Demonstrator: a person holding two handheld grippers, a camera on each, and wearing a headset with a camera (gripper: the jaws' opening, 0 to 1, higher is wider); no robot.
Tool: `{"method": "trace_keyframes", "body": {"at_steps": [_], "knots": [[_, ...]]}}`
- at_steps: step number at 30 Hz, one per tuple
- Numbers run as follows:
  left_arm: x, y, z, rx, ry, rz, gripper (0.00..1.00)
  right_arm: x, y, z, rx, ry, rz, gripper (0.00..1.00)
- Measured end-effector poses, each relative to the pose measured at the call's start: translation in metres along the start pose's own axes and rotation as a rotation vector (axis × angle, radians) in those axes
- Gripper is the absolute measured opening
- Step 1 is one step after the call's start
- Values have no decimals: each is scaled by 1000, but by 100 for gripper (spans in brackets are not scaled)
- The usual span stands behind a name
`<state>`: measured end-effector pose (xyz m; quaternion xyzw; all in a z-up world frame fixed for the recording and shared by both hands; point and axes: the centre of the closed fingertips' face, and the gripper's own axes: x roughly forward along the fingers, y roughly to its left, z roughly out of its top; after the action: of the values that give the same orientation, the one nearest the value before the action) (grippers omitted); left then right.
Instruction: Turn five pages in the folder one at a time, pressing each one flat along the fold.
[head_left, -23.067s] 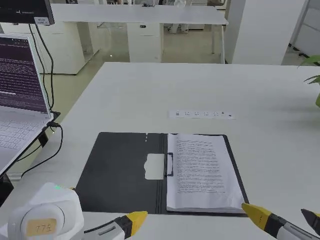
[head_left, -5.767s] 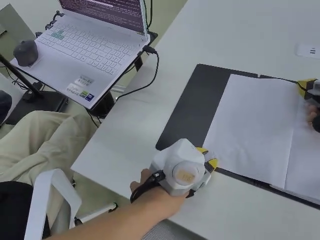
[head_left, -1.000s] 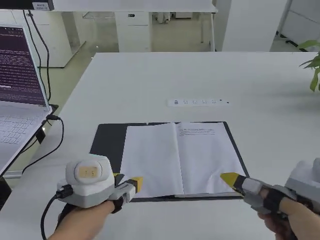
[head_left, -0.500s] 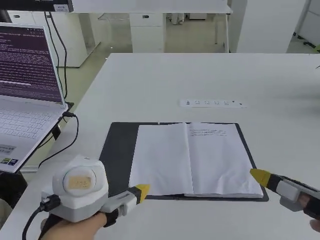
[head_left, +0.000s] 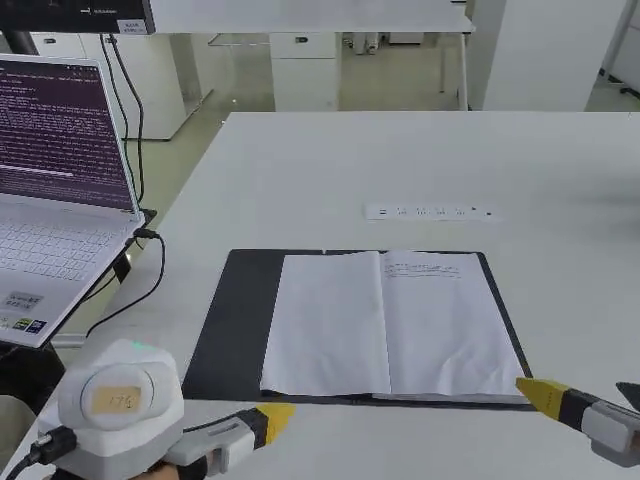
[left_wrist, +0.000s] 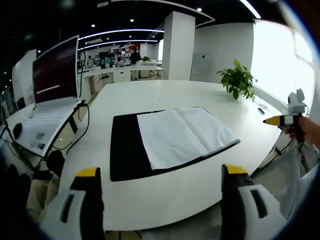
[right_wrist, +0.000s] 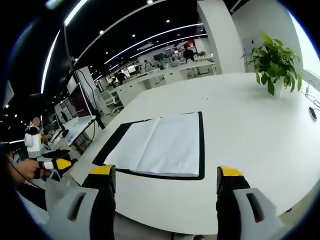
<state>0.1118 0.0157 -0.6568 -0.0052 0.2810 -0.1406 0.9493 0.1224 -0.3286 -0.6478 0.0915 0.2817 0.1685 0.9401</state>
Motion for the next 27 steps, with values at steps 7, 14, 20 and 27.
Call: {"method": "trace_keyframes", "body": {"at_steps": [7,14,20,27], "knots": [[-11,-2,7,47,-9,8,99,-3,2,0,-46,-18,21,100],[-12,-2,14,70,-16,13,99,-5,-3,2,-42,-39,29,100],[-3,-6,18,84,-8,6,99,-8,-12,2,-11,-57,28,100],[13,-18,23,102,-3,-21,99,-11,-20,-4,18,-59,18,99]]}}
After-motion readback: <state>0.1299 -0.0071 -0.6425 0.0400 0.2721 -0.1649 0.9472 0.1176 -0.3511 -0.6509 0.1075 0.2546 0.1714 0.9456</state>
